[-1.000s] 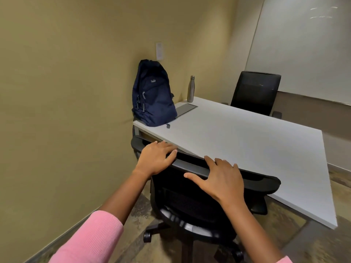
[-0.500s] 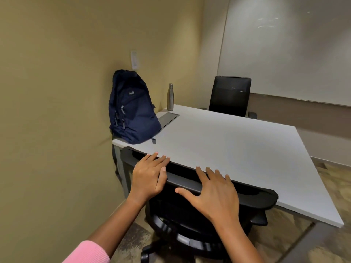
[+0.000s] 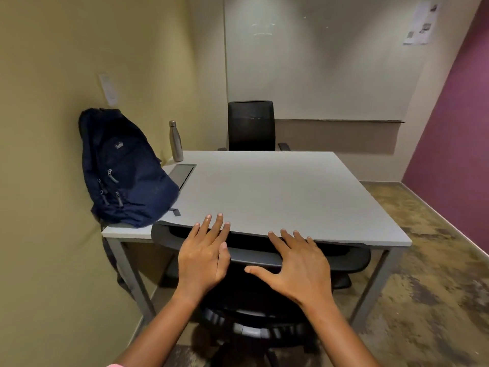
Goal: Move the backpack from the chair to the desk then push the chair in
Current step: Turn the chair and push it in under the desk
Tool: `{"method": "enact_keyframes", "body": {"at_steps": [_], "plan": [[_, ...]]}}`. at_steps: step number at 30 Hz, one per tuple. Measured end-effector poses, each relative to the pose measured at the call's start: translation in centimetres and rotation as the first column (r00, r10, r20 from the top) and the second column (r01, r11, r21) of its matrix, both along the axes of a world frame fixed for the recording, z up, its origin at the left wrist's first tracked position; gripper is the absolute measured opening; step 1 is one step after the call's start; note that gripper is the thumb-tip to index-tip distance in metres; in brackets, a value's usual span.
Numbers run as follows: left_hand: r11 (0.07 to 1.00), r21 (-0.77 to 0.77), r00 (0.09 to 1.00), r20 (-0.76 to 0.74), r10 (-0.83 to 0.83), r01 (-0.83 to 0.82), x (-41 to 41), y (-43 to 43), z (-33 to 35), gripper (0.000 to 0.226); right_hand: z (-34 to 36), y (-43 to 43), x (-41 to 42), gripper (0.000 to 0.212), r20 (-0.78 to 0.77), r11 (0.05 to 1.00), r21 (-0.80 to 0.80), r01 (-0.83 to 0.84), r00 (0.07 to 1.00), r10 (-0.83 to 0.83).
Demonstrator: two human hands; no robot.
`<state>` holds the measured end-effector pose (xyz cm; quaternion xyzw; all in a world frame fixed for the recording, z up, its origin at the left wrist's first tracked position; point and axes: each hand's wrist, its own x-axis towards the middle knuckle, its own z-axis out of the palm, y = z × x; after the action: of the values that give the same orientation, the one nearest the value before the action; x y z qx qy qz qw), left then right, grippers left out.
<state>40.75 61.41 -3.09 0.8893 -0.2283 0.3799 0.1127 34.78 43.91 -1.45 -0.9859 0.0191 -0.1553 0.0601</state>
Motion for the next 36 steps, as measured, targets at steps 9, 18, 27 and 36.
{"method": "enact_keyframes", "body": {"at_steps": [9,18,27,36], "plan": [[0.998,-0.014,0.998,-0.040,-0.054,0.053,1.8,2.8,0.9,0.046,0.7,3.5,0.9,0.086,0.079,0.993,-0.049,0.104,0.992,-0.100],[0.985,0.052,0.986,-0.041,-0.161,0.163,4.3,3.0,1.0,0.050,0.1,3.0,2.7,0.084,0.200,0.996,-0.066,0.065,0.978,-0.051],[0.999,0.013,0.993,-0.112,-0.046,0.048,5.9,2.1,1.2,0.051,0.3,2.0,6.3,0.086,0.176,0.994,-0.109,0.025,0.984,-0.005],[0.999,0.008,0.947,-0.320,0.036,-0.035,8.1,-1.1,2.0,0.054,0.1,-2.0,11.5,0.102,0.075,0.990,-0.126,-0.060,0.995,0.070]]}}
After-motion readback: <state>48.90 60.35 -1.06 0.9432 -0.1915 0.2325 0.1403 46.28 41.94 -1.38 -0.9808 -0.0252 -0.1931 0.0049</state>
